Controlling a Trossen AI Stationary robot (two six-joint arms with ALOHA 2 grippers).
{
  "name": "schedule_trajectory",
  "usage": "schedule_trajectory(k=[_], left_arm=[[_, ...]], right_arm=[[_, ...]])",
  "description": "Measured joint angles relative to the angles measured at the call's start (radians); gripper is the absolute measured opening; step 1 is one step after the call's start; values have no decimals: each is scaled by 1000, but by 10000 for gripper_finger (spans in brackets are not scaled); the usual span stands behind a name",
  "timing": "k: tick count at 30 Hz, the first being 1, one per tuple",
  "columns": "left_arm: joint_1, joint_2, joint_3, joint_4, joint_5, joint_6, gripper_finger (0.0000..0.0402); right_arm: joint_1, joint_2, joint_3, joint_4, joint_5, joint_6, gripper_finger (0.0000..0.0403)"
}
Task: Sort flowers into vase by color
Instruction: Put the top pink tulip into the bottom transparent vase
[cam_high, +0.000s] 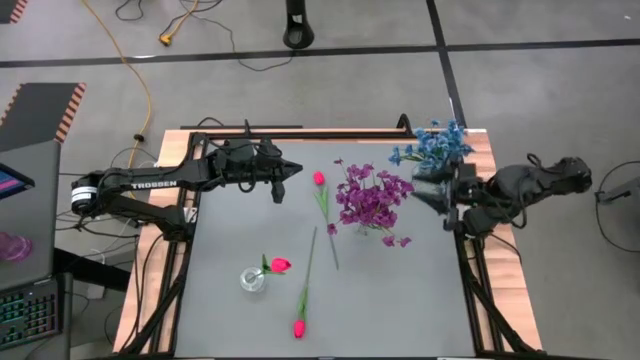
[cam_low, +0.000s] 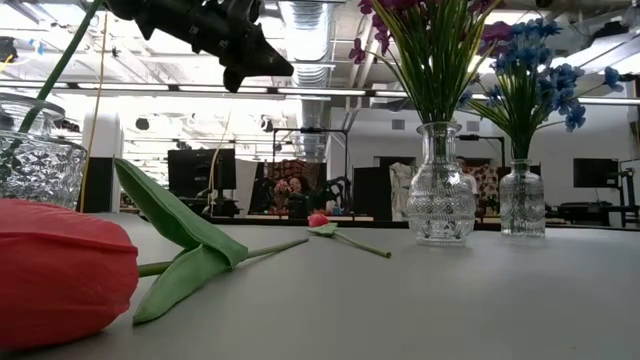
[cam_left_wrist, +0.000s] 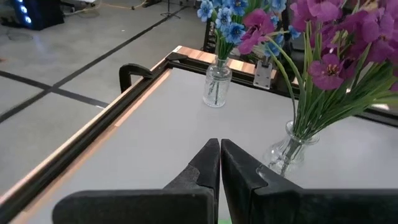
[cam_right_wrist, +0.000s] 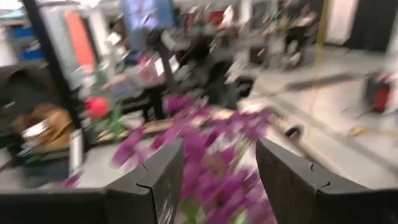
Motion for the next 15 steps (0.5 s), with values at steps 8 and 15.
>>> schedule_trajectory(k=[8,15], left_arm=[[0,7,0,5,-1,-71,38],[-3,40,1,1,6,-108,58]], right_arm=[[90,106,-48,-79,-45,109,227],[140,231,-63,-48,-44,112,186]])
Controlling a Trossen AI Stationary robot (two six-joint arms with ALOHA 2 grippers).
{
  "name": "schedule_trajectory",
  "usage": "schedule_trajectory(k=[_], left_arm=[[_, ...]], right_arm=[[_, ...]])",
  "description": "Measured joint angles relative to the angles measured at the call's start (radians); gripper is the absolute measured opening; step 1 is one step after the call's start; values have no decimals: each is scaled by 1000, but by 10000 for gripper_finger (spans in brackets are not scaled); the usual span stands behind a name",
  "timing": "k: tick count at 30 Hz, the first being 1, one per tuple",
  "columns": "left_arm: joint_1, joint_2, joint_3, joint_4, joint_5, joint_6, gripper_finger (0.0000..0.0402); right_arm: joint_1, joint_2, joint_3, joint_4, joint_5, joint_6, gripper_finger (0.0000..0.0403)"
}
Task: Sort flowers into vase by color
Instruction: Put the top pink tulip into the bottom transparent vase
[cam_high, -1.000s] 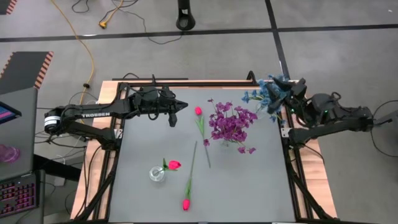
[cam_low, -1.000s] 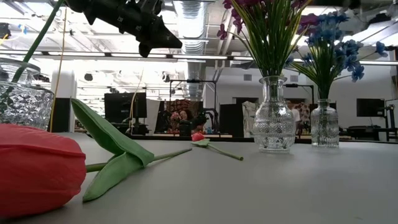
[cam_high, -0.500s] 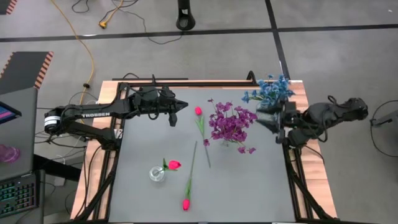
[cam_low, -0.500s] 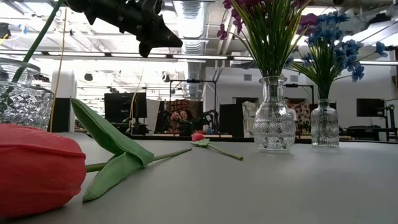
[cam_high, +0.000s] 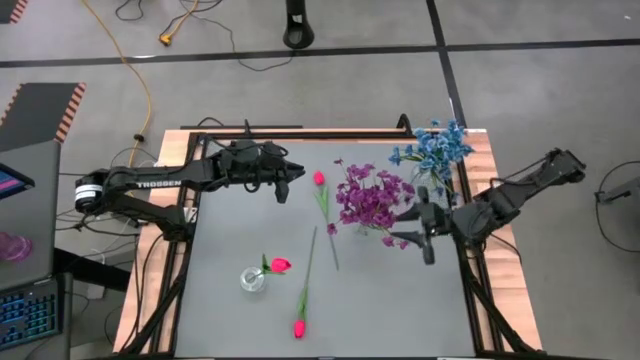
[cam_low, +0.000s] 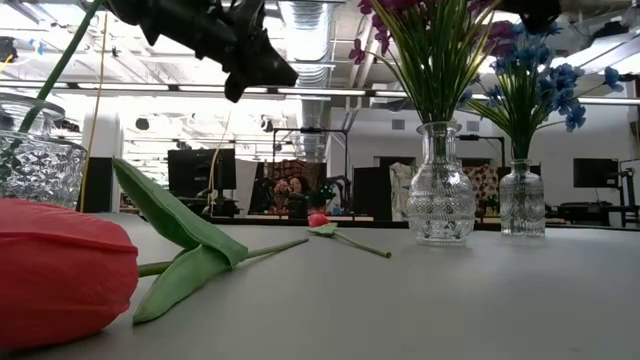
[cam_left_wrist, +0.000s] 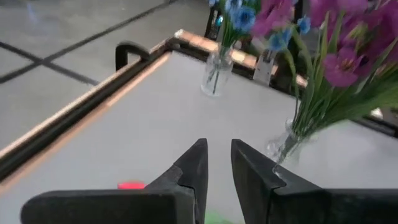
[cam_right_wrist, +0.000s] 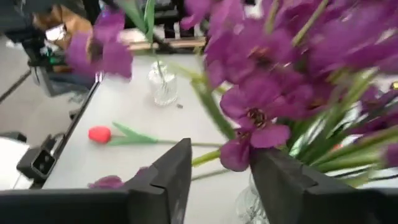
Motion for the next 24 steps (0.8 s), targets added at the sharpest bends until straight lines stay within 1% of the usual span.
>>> schedule_trajectory(k=[3,8,11,14,19,24], left_arm=[[-5,5,0,-9,-3,2,59],[-10,19,0,0,-2,2,59],[-10,34,0,-9,-3,2,59],[-10,46,0,-1,-3,1,59],[-10,47,0,-5,-4,-3,59],[-10,47,0,-2,-5,-23,59]], right_arm=[[18,33,-1,16,0,-1,152],[49,52,-1,15,0,-13,91],[58,30,-1,17,3,-19,61],[58,-15,-1,14,7,-29,40],[65,-107,-1,-14,7,-124,19],[66,-207,-19,-57,7,-151,26]])
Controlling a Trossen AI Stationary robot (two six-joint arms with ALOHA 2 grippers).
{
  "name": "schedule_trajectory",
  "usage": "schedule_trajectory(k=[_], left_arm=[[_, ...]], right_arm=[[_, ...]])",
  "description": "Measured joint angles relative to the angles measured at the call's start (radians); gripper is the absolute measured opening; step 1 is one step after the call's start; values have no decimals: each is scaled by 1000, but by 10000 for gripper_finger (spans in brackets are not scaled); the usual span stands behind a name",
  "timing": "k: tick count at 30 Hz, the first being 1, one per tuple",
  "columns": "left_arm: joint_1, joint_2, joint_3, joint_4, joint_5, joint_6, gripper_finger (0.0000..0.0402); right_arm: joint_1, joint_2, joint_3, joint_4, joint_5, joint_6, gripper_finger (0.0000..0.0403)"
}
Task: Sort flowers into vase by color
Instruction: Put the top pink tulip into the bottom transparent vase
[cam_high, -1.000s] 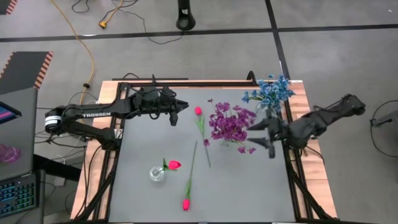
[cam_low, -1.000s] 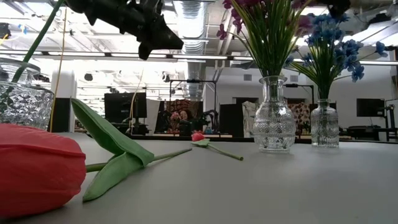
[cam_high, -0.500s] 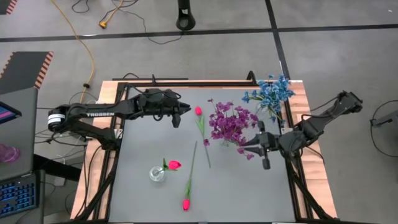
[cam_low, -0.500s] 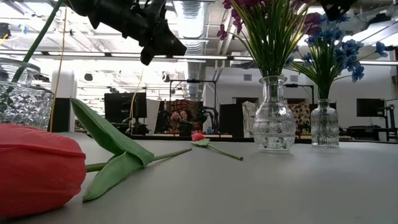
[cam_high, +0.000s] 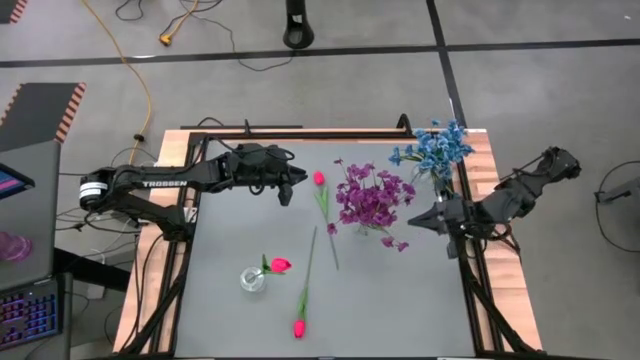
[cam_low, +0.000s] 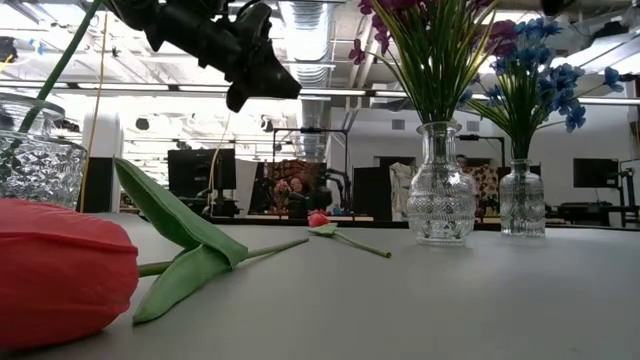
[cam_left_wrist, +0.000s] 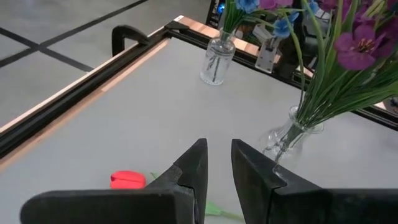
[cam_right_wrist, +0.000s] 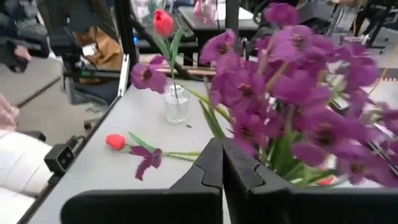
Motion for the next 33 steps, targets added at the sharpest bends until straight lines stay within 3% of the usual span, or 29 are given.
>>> schedule_trajectory(k=[17,25,33], left_arm=[[0,0,0,4,-33,-2,59],[0,0,0,63,-101,-65,75],[0,61,114,-78,-143,-161,132]], right_arm=[[-22,-412,-447,428,-2,-96,23],[-120,-485,-590,599,-68,-133,23],[-230,-504,-631,633,-138,-150,25]])
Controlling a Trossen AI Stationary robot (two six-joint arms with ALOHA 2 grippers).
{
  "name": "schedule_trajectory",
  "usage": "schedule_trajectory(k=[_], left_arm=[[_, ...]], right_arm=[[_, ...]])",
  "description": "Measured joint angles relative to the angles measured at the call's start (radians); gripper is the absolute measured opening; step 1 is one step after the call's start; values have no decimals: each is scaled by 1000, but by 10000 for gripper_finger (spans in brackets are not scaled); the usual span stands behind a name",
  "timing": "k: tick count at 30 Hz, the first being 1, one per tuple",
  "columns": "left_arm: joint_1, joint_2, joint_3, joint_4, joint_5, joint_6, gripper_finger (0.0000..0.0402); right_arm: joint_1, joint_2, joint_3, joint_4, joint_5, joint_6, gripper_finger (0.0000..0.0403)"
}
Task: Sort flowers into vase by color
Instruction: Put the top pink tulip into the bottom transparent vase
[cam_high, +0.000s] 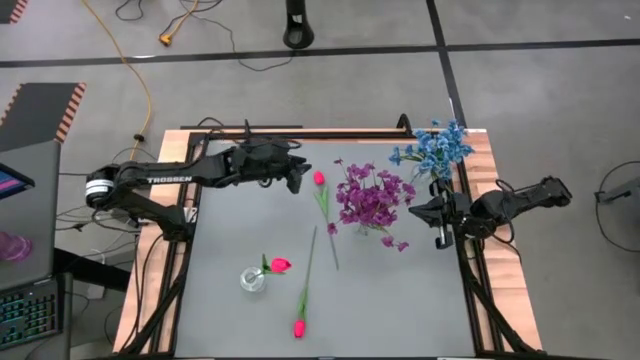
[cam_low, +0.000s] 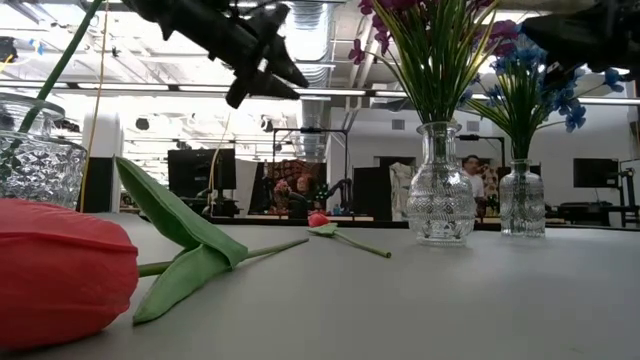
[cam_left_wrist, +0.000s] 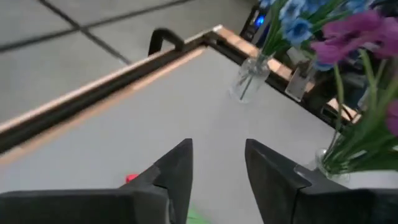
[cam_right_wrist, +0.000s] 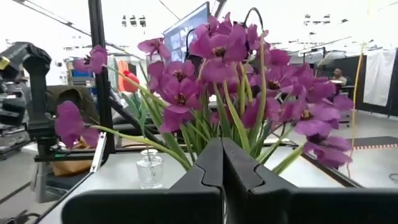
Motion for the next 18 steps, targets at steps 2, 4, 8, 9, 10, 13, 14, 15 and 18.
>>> schedule_trajectory(k=[2,4,8,9,10,13,14,15,18], left_arm=[[0,47,61,-74,13,-22,144],[0,98,133,-198,18,-54,153],[0,220,279,-422,20,-106,162],[1,249,313,-456,20,-114,162],[1,276,345,-485,21,-119,162],[2,354,413,-536,69,-144,162],[2,378,429,-536,94,-164,162],[1,402,441,-540,119,-189,162],[2,460,468,-539,180,-259,162]], right_arm=[[-18,0,0,-2,-30,-7,25],[-30,0,0,-4,-56,-7,25],[-40,0,0,-37,-60,0,26],[-40,0,0,-45,-61,0,26],[-40,0,0,-51,-61,0,26],[-37,0,0,-59,-61,1,26],[-37,0,0,-61,-60,1,26],[-37,0,0,-61,-60,1,27],[-37,0,0,-61,-61,1,27]])
